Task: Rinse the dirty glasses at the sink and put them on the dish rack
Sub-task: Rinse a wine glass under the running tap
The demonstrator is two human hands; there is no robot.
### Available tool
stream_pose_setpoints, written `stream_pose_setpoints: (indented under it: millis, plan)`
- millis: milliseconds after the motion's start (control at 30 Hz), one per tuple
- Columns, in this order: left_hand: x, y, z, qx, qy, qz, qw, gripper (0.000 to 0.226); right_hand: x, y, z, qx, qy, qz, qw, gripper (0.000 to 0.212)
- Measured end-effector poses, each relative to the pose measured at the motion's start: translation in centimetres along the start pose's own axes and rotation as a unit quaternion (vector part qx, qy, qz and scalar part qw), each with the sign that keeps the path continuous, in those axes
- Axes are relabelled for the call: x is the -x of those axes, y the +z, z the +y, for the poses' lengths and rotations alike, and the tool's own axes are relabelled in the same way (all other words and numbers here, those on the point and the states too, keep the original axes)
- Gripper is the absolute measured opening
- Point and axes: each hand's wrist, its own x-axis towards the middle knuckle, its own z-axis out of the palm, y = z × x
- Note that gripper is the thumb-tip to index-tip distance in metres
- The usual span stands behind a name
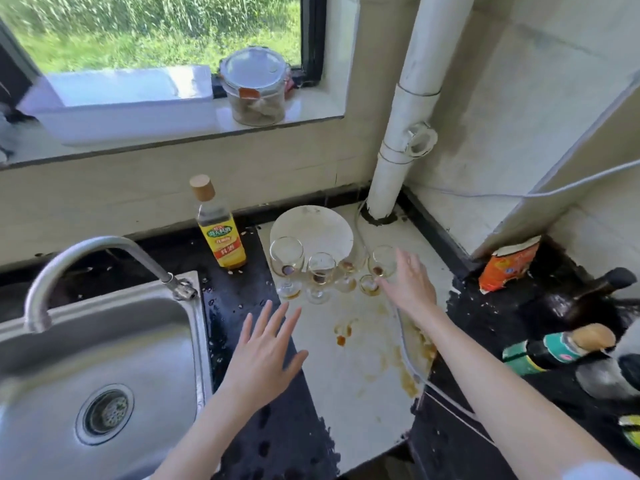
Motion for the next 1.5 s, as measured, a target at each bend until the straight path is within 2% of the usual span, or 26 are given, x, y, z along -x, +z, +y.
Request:
stream_pose_setpoints:
  millis: [100,167,367,533,667,867,967,1100,1267,1400,1500]
  plan:
    - [-0.9,0.2,0.3,0.041,-0.032,0.013,0.999,0.077,-3.1,0.5,0.2,0.006,-0.021,-0.072,0.997,0.086]
    - [-1.2,0.5,0.5,0.047,-0.042,0.020,0.998,0.079,-4.0,1.1,0.7,-0.012,-0.038,-0.092,0.995,0.086]
    - [-1.2,1.0,1.0,0.101,-0.087,0.017,0.991,0.065,-4.2,1.0,1.8,-0.078,-0.081,-0.073,0.991,0.068]
    - [0.6,1.4,1.3,0.164,-0.094,-0.002,0.982,0.074,1.1,1.5,1.3,-0.063,-0.153,-0.081,0.983,0.063]
    - [2.7,1.6,0.6,0.242,-0.075,-0.002,0.967,0.086,5.3,1.7,-2.8,-0.082,-0.230,-0.138,0.960,0.063]
    - [7.2,0.3,-4.7,0.344,-0.100,0.078,0.930,0.090,10.5,3.8,-13.7,-0.169,-0.308,-0.158,0.923,0.067]
    - [10.4,-0.5,-9.0,0.365,-0.106,0.121,0.917,0.085,13.4,5.9,-19.3,-0.220,-0.302,-0.177,0.911,0.073]
    - [14.5,-1.2,-15.1,0.356,-0.133,0.172,0.909,0.066,16.9,8.9,-25.9,-0.253,-0.292,-0.219,0.896,0.075]
    - [17.3,-1.2,-19.9,0.398,-0.137,0.164,0.892,0.065,19.3,11.3,-30.7,-0.245,-0.285,-0.244,0.894,0.079]
    - [17.6,-0.4,-22.1,0.438,-0.158,0.143,0.873,0.057,19.0,11.8,-32.1,-0.200,-0.286,-0.315,0.883,0.087]
    - [17.0,0.1,-23.3,0.448,-0.197,0.138,0.861,0.058,17.2,12.6,-32.1,-0.228,-0.226,-0.338,0.885,0.068]
